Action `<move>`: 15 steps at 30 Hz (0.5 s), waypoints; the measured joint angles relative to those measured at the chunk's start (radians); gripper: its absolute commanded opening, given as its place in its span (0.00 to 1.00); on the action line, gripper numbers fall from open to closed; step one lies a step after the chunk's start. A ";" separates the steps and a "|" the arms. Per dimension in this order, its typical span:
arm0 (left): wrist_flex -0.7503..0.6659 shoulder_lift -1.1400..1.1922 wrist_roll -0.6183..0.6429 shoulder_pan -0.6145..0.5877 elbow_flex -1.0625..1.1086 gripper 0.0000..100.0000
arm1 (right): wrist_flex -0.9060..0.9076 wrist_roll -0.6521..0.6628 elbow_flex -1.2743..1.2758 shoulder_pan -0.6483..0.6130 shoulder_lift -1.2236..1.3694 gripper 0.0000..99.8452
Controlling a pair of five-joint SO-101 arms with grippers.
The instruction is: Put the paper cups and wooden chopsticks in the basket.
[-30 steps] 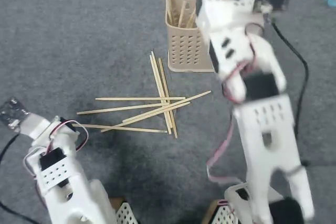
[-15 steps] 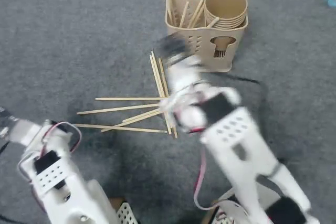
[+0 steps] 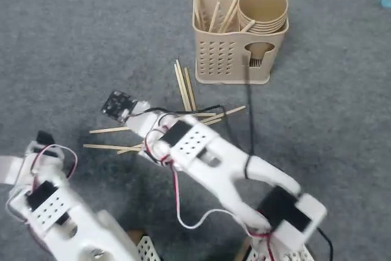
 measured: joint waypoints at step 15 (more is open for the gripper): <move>0.143 0.672 0.011 -0.009 -0.430 0.27 | 0.075 0.084 -0.500 0.020 0.453 0.17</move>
